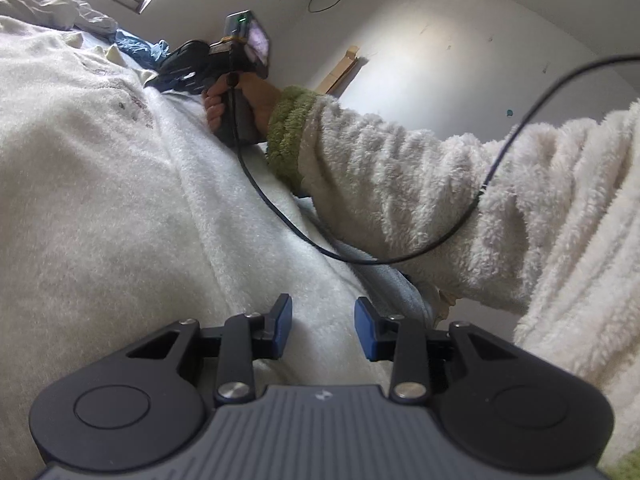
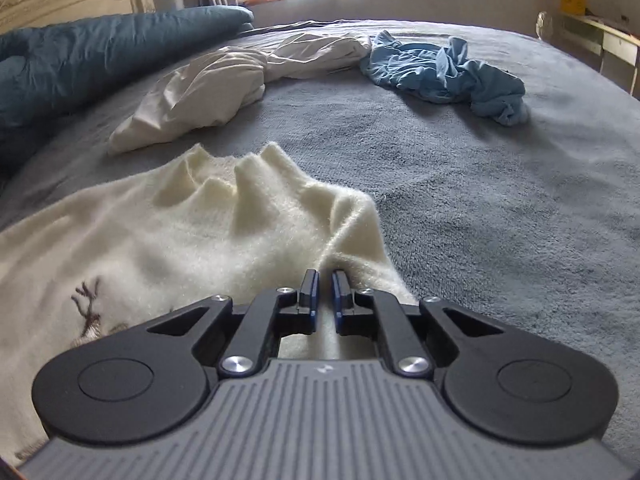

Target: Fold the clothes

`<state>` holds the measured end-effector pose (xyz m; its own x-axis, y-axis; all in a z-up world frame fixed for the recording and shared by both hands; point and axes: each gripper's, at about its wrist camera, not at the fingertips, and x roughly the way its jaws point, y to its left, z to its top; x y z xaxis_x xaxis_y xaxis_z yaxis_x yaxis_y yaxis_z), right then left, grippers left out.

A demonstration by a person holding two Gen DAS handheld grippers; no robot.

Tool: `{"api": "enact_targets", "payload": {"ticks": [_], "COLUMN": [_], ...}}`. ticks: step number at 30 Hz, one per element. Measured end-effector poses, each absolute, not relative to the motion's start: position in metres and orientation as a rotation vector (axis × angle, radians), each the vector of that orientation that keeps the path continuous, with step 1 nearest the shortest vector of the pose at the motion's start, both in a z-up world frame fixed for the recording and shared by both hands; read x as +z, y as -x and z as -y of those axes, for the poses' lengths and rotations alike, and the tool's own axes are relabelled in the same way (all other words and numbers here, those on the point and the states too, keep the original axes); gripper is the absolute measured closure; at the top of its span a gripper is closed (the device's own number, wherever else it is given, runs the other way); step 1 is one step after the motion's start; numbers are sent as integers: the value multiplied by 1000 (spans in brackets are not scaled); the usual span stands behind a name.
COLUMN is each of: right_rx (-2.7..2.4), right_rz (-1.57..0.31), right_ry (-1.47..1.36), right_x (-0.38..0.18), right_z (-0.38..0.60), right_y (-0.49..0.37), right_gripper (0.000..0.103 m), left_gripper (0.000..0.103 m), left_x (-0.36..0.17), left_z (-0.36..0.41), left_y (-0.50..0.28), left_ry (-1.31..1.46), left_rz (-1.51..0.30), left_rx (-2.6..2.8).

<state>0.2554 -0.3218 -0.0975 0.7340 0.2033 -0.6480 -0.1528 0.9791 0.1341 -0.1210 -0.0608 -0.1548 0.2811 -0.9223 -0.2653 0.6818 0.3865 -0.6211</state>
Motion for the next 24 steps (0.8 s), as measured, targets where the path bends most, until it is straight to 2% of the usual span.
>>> {"api": "enact_targets", "payload": {"ticks": [5, 11, 16, 19, 21, 24], "right_rx": [169, 205, 297, 301, 298, 283], "right_rz": [-658, -659, -748, -868, -796, -744], "right_ry": [-125, -3, -2, 2, 27, -18], "right_x": [-53, 6, -27, -86, -98, -71], "right_z": [347, 375, 361, 349, 346, 350], "right_y": [-212, -115, -80, -83, -72, -47], "right_gripper": [94, 92, 91, 91, 91, 89], "left_gripper": [67, 66, 66, 66, 67, 61], "left_x": [-153, -152, -145, -142, -136, -125], "left_z": [59, 54, 58, 61, 65, 66], "left_y": [115, 108, 107, 105, 104, 112], "left_ry": [491, 553, 546, 543, 525, 454], "left_rz": [-707, -753, -796, -827, -842, -814], "left_rx": [-1097, -1073, -1016, -975, -942, -910]}}
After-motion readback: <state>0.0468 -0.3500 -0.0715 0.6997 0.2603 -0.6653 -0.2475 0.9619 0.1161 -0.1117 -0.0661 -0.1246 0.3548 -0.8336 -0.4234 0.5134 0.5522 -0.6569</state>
